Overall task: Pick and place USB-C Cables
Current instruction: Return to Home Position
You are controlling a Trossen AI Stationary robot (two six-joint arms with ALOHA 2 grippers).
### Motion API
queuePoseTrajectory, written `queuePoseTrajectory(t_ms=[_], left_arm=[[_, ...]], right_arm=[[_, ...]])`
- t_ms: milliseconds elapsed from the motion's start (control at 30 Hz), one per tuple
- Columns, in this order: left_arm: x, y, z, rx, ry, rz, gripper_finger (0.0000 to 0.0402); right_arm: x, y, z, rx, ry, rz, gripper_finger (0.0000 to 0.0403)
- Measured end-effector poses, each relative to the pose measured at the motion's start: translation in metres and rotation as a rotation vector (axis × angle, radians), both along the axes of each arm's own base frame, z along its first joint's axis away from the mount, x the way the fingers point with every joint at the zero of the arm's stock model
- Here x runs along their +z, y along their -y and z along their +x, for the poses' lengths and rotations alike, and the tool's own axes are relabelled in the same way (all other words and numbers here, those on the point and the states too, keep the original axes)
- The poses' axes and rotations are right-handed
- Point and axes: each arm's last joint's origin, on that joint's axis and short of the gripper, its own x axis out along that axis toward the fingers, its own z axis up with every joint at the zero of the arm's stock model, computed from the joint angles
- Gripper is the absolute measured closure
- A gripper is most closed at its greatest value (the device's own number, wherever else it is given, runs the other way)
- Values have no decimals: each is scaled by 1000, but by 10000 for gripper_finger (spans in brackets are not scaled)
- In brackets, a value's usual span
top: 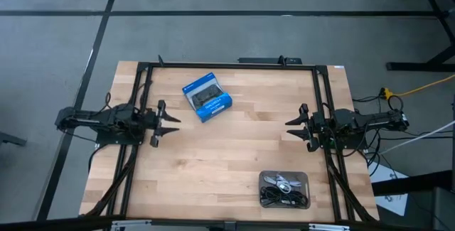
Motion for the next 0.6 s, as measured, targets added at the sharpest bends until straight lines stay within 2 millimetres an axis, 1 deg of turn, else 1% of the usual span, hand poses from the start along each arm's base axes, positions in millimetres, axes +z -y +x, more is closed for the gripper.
queuePoseTrajectory(t_ms=[600], left_arm=[[0, -1, 1, 19, -3, 3, 264]], right_arm=[[0, 0, 0, 0, 0, 0, 257]])
